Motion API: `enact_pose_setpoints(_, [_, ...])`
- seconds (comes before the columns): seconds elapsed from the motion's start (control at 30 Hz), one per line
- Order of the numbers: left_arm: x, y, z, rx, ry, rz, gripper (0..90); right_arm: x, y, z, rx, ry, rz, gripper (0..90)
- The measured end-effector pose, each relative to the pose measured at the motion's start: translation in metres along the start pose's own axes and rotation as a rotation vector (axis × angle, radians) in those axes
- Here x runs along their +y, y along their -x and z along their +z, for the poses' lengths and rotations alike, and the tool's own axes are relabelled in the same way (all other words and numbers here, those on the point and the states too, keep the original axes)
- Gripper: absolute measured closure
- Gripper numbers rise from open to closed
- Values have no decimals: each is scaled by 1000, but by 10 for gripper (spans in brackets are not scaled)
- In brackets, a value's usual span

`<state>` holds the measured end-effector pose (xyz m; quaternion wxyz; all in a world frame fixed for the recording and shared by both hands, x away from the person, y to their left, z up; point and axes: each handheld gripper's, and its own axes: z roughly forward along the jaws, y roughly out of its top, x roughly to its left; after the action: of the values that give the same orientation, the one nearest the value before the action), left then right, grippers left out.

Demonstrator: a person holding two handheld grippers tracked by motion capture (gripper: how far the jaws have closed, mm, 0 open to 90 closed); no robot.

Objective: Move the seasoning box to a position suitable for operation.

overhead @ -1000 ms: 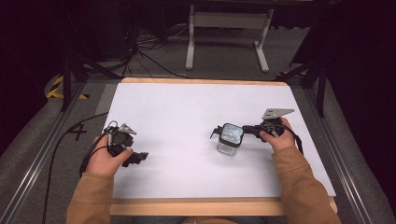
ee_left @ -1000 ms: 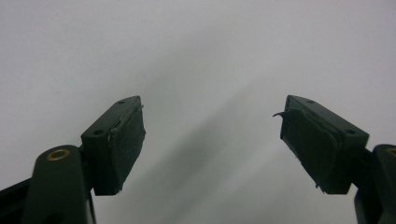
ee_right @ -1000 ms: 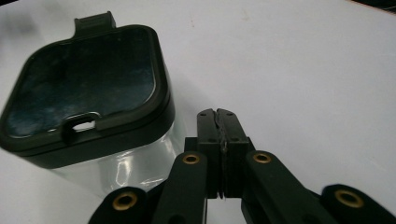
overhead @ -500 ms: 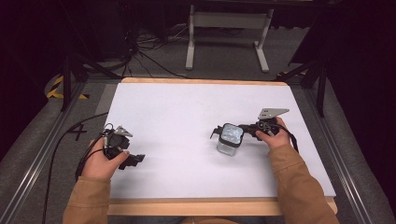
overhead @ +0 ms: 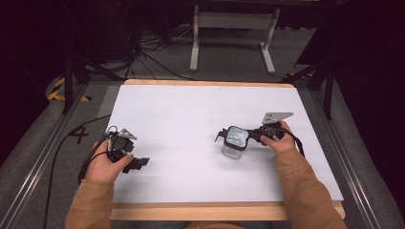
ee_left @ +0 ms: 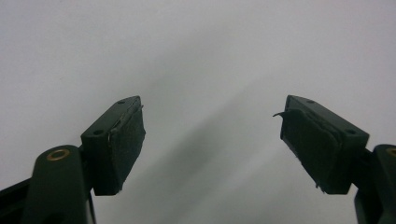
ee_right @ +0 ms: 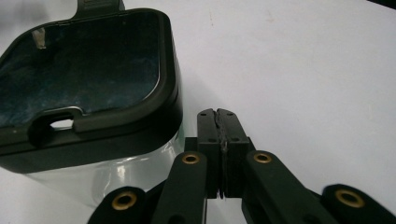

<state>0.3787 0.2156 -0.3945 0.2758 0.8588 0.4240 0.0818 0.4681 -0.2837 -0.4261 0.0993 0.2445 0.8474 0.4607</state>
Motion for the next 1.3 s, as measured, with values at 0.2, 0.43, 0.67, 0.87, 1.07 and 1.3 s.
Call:
enact_pose_setpoints(0.2, [5, 1, 3, -10, -3, 13, 221, -4, -1, -2, 4, -16, 2, 895])
enact_pose_setpoints(0.43, [16, 5, 10, -26, -4, 42, 221, -9, -8, -8, 24, -31, -10, 896])
enact_pose_setpoints(0.67, [29, 9, 17, -43, -6, 74, 221, -12, -17, -11, 42, -59, -24, 896])
enact_pose_setpoints(0.87, [41, 13, 24, -63, -10, 107, 221, -15, -29, -16, 54, -83, -40, 896])
enact_pose_setpoints(1.07, [52, 18, 32, -79, -17, 137, 220, -17, -41, -15, 67, -113, -55, 896])
enact_pose_setpoints(1.3, [63, 23, 39, -100, -9, 156, 221, -16, -57, -14, 88, -136, -89, 896])
